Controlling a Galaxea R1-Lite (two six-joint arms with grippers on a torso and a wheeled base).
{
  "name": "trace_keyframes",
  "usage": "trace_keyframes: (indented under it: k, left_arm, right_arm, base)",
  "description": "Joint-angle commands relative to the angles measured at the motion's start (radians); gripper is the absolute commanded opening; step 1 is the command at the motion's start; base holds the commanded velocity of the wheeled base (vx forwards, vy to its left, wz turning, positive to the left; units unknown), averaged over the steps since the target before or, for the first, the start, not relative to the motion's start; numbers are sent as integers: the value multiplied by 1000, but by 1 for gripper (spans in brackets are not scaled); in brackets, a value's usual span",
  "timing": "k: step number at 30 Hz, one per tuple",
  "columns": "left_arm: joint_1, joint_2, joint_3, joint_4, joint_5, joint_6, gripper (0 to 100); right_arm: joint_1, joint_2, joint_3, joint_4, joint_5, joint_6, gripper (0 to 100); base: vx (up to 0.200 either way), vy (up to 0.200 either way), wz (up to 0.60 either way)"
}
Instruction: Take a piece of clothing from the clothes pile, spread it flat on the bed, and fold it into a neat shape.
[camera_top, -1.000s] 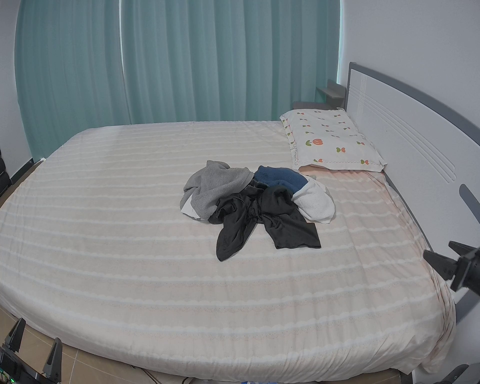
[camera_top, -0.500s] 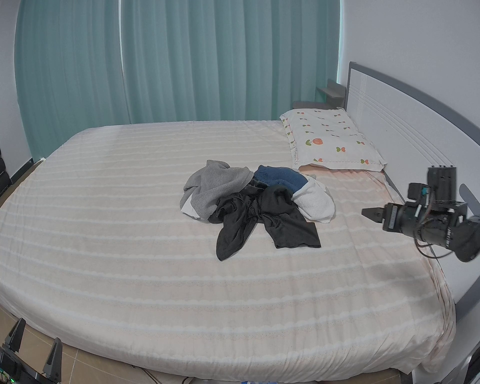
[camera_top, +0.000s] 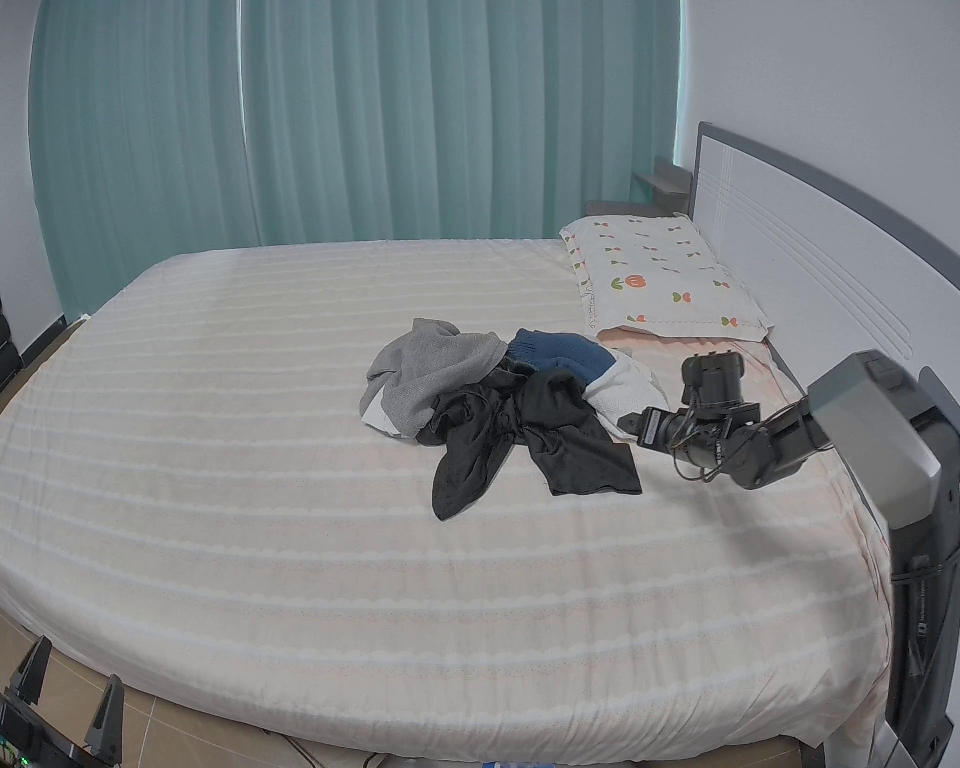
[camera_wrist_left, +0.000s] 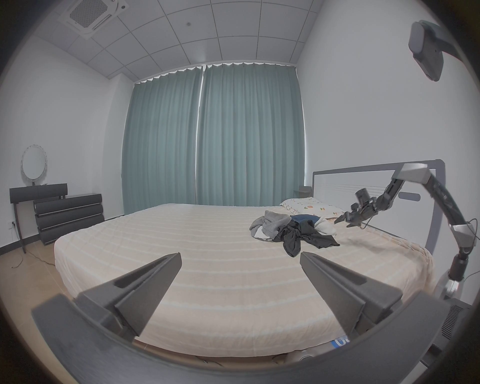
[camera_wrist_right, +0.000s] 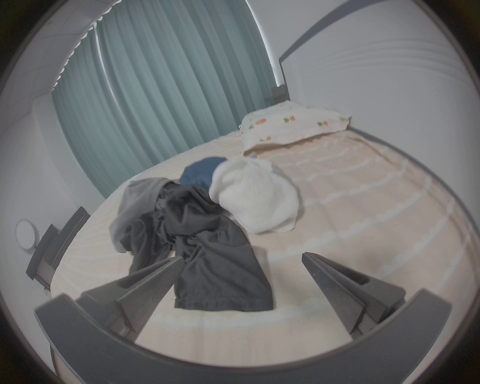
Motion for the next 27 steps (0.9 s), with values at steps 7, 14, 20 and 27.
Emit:
trace_keyframes:
  k: [7,14,20,27]
  left_arm:
    - [0,-12,16,0,0,-5,100]
    - [0,-12,16,0,0,-5,100]
    - [0,-12,16,0,0,-5,100]
    - [0,-12,16,0,0,-5,100]
  right_arm:
    - [37,326,-275,65,-33,83,100]
    - [32,338,-313,64,-33,85,100]
    - [38,346,-326,53,-33,86,100]
    - [37,295,-290,50,-33,99,0]
  base:
    - [0,0,0]
    - [0,0,0]
    - [0,0,0]
    - [0,0,0]
